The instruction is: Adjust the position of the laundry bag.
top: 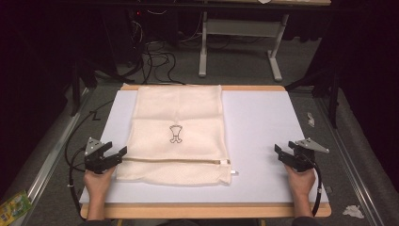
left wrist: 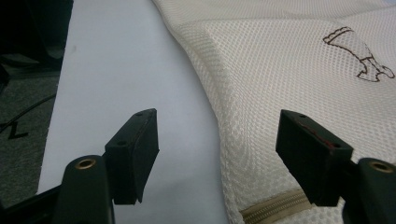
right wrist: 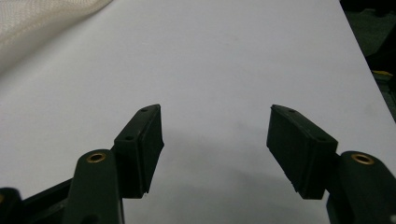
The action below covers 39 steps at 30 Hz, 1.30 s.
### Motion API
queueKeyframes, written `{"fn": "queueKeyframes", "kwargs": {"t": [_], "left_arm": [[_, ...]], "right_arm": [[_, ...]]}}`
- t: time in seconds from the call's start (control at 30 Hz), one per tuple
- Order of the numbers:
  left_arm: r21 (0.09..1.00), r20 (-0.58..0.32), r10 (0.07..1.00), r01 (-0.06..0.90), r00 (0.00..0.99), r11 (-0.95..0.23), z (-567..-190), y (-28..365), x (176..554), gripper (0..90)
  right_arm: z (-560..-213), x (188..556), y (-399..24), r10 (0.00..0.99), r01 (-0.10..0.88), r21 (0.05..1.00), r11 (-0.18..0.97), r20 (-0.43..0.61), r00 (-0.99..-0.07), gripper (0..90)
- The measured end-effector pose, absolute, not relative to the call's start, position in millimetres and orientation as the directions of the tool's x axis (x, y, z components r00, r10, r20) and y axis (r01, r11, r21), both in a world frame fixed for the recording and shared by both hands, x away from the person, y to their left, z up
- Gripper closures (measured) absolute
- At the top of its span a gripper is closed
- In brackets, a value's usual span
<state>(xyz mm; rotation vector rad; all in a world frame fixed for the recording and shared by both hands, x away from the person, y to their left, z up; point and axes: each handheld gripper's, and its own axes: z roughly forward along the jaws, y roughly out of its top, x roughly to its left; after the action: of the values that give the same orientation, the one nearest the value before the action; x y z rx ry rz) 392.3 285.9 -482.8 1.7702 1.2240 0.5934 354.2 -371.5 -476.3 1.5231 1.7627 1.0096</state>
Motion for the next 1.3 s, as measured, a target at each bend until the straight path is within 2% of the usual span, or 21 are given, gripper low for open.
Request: {"fn": "queueKeyframes", "kwargs": {"t": [0.57,0.87,1.07,1.3], "left_arm": [[0.860,-0.097,0.913,0.495,0.395,-0.123,-482.8,286.4,392.3,30.6],[0.865,-0.107,0.913,0.490,0.392,-0.109,-482.6,288.3,391.8,29.2],[0.860,-0.187,0.908,0.509,0.375,-0.033,-482.8,296.4,394.3,30.2],[0.855,-0.145,0.909,0.511,0.390,-0.083,-481.1,289.6,395.8,31.1]], "right_arm": [[-476.3,354.8,-371.0,0.984,0.536,0.841,0.072,0.028,-0.177,40.2],[-475.9,354.1,-372.8,0.984,0.535,0.844,0.044,0.055,-0.169,40.1],[-472.6,346.8,-376.0,0.985,0.476,0.879,0.023,0.060,-0.159,49.6],[-472.4,348.5,-370.9,0.987,0.501,0.864,0.039,0.046,-0.155,52.4]]}}
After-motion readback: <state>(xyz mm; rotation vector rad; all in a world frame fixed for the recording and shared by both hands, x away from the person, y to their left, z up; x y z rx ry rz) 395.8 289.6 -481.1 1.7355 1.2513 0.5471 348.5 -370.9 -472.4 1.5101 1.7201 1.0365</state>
